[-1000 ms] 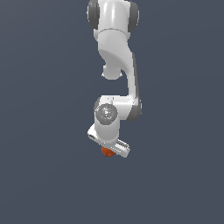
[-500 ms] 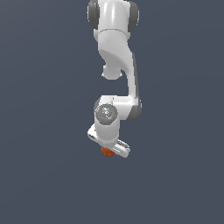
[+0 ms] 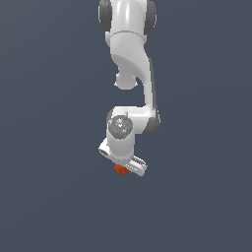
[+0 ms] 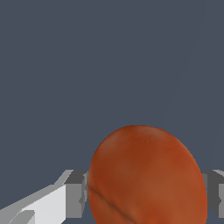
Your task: Pick up the object and move it to a goal position.
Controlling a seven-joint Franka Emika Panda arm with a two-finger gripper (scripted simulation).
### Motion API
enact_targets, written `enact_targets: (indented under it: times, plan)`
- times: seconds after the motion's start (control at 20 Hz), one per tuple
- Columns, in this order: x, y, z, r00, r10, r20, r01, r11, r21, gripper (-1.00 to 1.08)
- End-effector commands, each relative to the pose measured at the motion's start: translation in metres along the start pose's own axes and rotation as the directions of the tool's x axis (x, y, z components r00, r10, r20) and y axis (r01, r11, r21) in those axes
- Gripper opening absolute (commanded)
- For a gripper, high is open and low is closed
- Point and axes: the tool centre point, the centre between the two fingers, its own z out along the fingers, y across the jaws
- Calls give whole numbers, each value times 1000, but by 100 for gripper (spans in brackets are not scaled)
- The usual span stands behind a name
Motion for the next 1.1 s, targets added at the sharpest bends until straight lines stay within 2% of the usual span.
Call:
enact_targets:
  times: [0.0, 0.4, 1.05]
  plan:
    - [-4, 0, -3, 1000, 0, -2, 0, 1000, 1, -100]
    - [-31, 5, -11, 1000, 0, -2, 0, 1000, 1, -100]
    - [-105, 18, -36, 1000, -1, -2, 1, 1000, 2, -100]
